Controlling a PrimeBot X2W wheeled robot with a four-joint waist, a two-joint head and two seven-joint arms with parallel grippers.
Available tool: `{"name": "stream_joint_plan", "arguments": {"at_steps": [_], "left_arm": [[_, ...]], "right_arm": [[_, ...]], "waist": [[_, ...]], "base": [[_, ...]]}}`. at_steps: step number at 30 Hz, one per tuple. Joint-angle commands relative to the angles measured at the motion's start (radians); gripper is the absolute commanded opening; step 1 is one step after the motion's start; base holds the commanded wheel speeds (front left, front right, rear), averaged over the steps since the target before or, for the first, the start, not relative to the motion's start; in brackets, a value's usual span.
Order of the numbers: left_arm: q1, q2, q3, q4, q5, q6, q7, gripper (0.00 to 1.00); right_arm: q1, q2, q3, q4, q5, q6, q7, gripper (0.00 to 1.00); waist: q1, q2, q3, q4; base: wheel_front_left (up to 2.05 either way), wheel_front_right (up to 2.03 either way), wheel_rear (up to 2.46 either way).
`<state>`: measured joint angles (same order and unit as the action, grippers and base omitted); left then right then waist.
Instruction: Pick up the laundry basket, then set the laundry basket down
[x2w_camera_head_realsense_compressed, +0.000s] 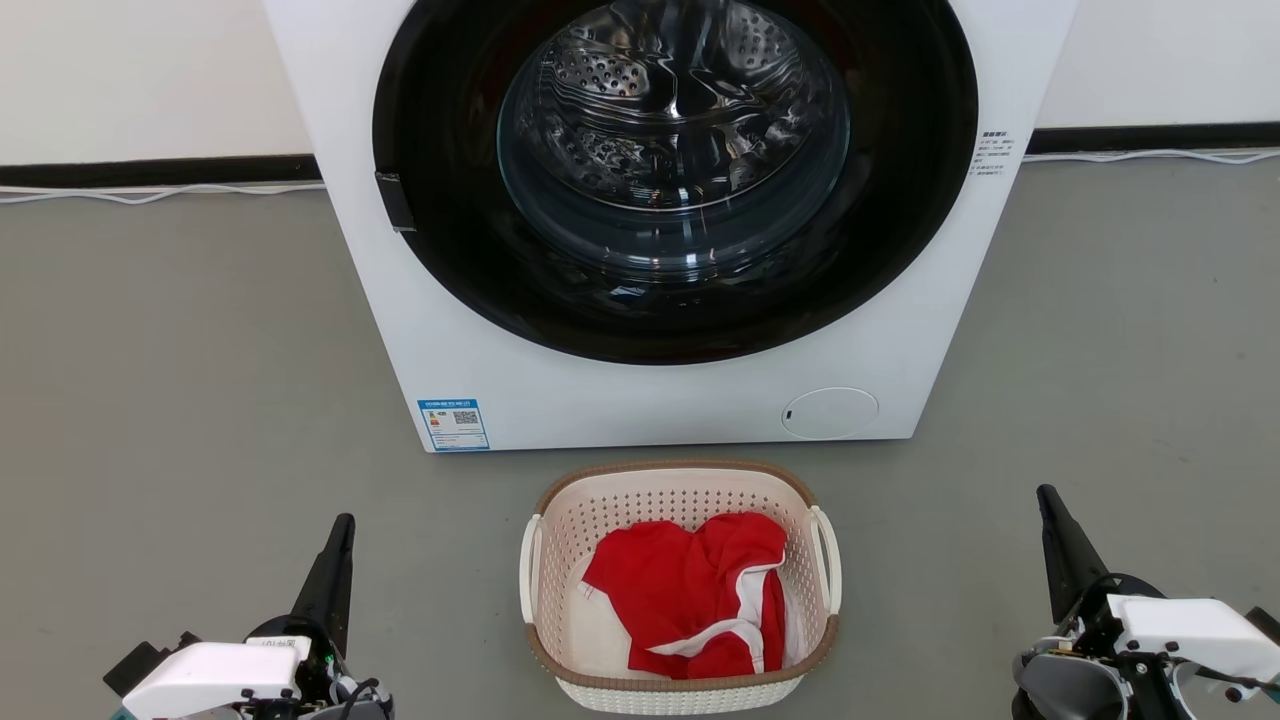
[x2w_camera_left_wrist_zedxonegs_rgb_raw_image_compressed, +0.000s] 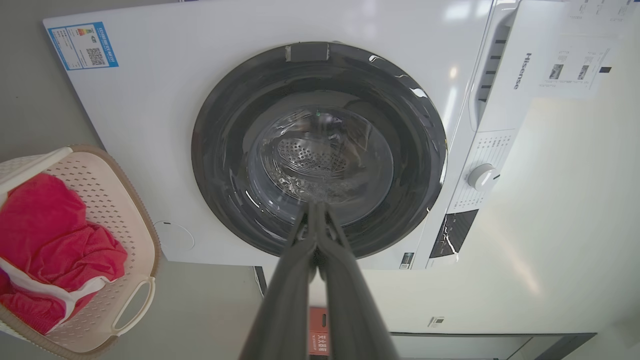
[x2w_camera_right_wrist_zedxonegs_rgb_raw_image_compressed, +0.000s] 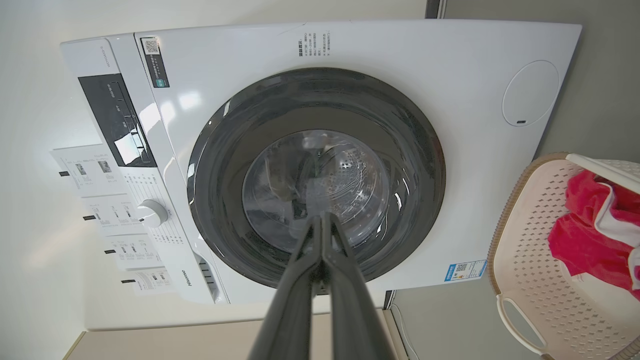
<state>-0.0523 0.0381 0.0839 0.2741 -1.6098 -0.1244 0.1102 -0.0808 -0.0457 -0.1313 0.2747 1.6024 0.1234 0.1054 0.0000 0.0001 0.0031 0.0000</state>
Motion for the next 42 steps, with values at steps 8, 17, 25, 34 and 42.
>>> {"name": "stream_joint_plan", "arguments": {"at_steps": [8, 17, 25, 34, 42], "left_arm": [[-0.056, 0.012, 0.03, -0.029, 0.001, -0.006, 0.003, 0.0], [-0.056, 0.012, 0.03, -0.029, 0.001, -0.006, 0.003, 0.0], [-0.056, 0.012, 0.03, -0.029, 0.001, -0.006, 0.003, 0.0], [-0.056, 0.012, 0.03, -0.029, 0.001, -0.006, 0.003, 0.0], [-0.056, 0.012, 0.03, -0.029, 0.001, -0.006, 0.003, 0.0]], "right_arm": [[-0.027, -0.004, 0.018, -0.03, 0.007, 0.007, 0.007, 0.0], [-0.027, -0.004, 0.018, -0.03, 0.007, 0.007, 0.007, 0.0], [-0.027, -0.004, 0.018, -0.03, 0.007, 0.007, 0.007, 0.0], [-0.027, -0.004, 0.018, -0.03, 0.007, 0.007, 0.007, 0.0], [-0.027, -0.004, 0.018, -0.03, 0.007, 0.007, 0.007, 0.0]], "waist": [[0.0, -0.0001, 0.0, 0.0], [0.0, -0.0001, 0.0, 0.0], [0.0, -0.0001, 0.0, 0.0], [0.0, -0.0001, 0.0, 0.0], [0.0, -0.0001, 0.0, 0.0]], "base": [[0.0, 0.0, 0.0], [0.0, 0.0, 0.0], [0.0, 0.0, 0.0], [0.0, 0.0, 0.0], [0.0, 0.0, 0.0]]}}
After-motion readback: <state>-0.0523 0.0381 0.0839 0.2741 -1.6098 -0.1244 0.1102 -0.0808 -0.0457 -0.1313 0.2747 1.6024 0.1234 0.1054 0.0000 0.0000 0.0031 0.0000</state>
